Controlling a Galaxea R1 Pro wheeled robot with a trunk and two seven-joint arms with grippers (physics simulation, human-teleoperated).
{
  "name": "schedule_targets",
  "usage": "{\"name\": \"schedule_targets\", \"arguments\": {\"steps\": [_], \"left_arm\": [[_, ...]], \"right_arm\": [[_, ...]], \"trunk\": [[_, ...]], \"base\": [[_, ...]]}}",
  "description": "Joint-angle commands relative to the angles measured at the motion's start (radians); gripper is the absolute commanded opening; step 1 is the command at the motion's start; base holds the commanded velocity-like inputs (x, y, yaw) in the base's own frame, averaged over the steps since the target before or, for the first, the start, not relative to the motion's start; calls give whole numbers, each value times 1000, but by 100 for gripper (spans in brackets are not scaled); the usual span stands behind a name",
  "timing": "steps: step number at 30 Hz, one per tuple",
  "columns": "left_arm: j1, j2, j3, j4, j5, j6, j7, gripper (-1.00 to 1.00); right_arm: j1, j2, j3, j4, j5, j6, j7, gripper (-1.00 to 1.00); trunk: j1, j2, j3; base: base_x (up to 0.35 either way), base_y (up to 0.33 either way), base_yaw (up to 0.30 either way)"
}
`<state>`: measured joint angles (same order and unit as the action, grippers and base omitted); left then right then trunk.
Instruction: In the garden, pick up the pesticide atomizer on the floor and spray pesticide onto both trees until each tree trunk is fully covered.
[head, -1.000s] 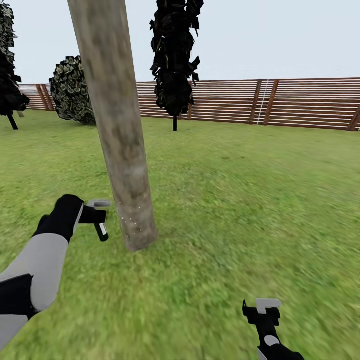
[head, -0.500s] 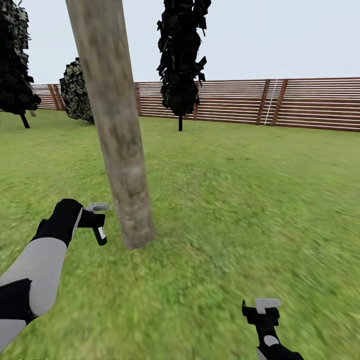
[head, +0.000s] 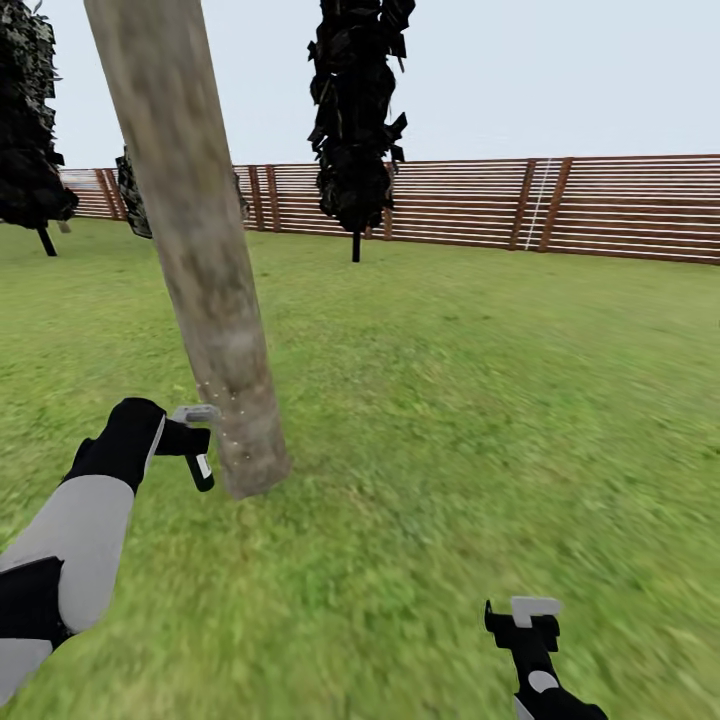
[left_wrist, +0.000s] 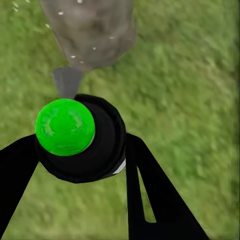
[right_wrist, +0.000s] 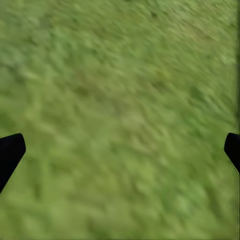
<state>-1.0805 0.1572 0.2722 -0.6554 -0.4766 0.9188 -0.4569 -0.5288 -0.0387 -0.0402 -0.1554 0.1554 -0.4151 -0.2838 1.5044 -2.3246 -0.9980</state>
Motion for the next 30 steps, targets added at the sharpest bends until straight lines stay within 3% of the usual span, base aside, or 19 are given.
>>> {"name": "schedule_targets", "arguments": {"steps": [1,11,20,23,30], "left_arm": [[-1,-1,4,-1,-10,3,-9,-100],[-1,-1,5,0,-12,2,-9,-100],[0,1,11,5,-13,0,-9,-100],[103,3,16,7,-10,-8,-8,-100],[117,-16,22,-5,20,-23,-7,-100]], "right_arm": [[0,0,-4,1,10,-1,-4,100],[0,0,-4,1,10,-2,-5,100],[0,0,-4,1,10,-2,-5,100],[0,0,-4,1,10,-1,-5,100],[0,-1,-5,2,10,-2,-5,100]], "trunk": [[0,0,-1],[0,0,-1],[0,0,-1],[0,0,-1],[0,0,-1]], "base": [[0,-275,0],[0,-275,2],[69,-275,239],[117,-275,146],[152,-263,6]]}}
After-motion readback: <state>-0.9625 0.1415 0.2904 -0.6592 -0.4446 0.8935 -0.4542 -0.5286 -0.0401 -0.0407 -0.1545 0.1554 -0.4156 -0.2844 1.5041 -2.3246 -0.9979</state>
